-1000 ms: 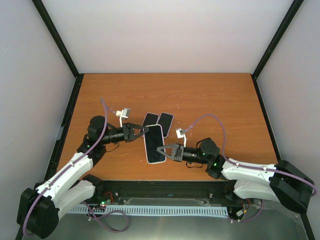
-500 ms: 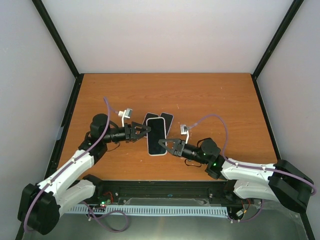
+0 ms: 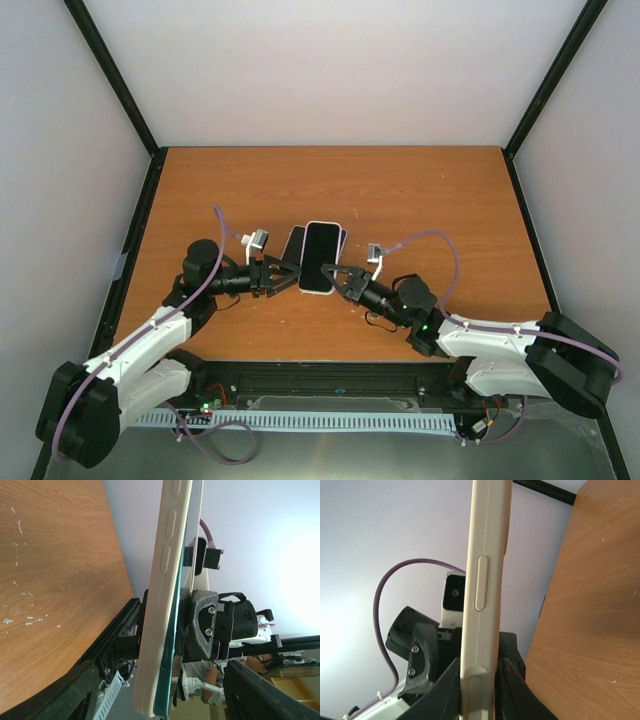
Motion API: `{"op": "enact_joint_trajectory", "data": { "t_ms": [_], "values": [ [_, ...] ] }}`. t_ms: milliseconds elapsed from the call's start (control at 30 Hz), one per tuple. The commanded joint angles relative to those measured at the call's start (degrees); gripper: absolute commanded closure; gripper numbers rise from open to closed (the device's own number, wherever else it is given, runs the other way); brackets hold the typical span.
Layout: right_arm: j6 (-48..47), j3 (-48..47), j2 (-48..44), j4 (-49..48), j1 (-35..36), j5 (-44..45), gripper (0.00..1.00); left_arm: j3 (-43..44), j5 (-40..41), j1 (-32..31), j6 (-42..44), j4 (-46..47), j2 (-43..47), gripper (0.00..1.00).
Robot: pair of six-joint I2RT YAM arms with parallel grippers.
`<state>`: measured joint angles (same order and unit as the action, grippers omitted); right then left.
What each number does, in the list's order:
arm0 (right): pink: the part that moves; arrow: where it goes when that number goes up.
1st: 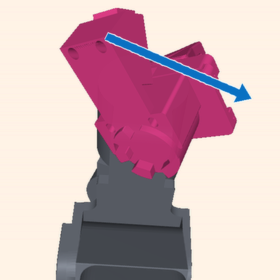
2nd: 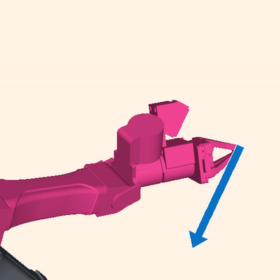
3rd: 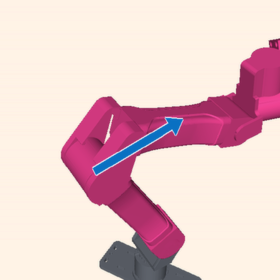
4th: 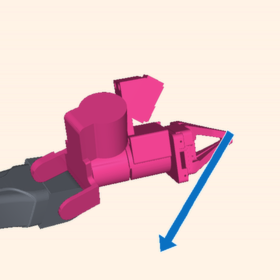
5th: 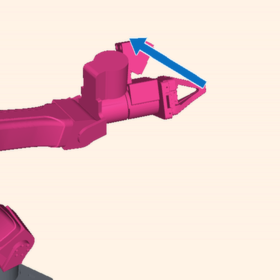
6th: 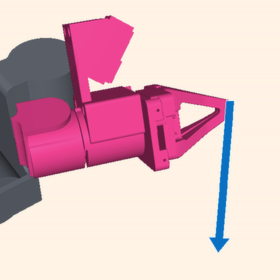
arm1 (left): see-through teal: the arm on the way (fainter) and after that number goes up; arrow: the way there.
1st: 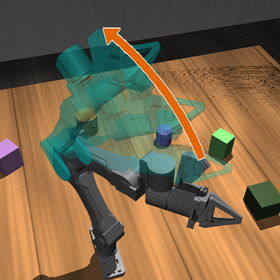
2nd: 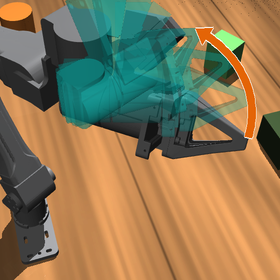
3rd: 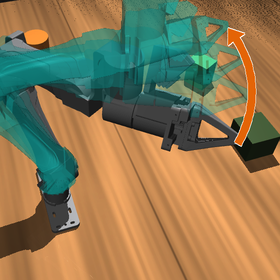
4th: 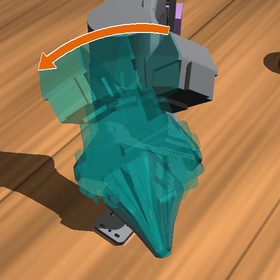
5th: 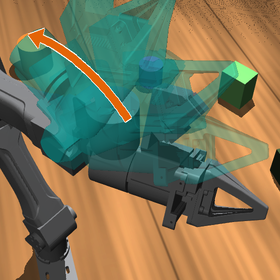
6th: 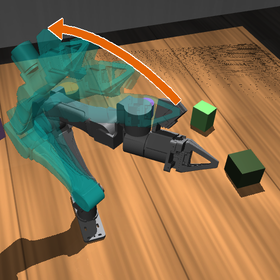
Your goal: Put the phone into the phone case
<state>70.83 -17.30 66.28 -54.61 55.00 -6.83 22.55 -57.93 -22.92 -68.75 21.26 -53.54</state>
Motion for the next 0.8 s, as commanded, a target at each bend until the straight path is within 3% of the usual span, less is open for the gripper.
{"op": "enact_joint_trajectory", "data": {
  "t_ms": [0,133,200,400,567,767],
  "values": [
    [-0.38,-3.84,1.87,-6.75,0.41,2.88,0.84,-1.24,-2.41,-0.47,-2.60,6.41,-1.52,0.31],
    [0.24,-4.98,4.19,-8.17,0.45,2.24,0.84,-1.34,-2.36,-1.30,-3.49,8.60,-2.37,0.32],
    [0.59,-5.20,5.14,-8.50,0.41,2.41,0.84,-0.98,-2.36,-1.59,-3.41,8.63,-2.69,0.38],
    [1.14,-5.48,6.91,-9.35,0.43,2.27,0.84,0.72,0.17,-1.78,0.31,1.03,-2.89,0.74],
    [2.08,-4.36,7.73,-9.32,0.41,1.93,0.84,1.76,1.69,-1.77,3.08,-3.52,-2.80,0.97],
    [2.48,-3.31,7.63,-8.06,0.43,1.81,0.85,4.57,3.58,-1.70,6.92,-9.60,-3.07,0.98]
  ]
}}
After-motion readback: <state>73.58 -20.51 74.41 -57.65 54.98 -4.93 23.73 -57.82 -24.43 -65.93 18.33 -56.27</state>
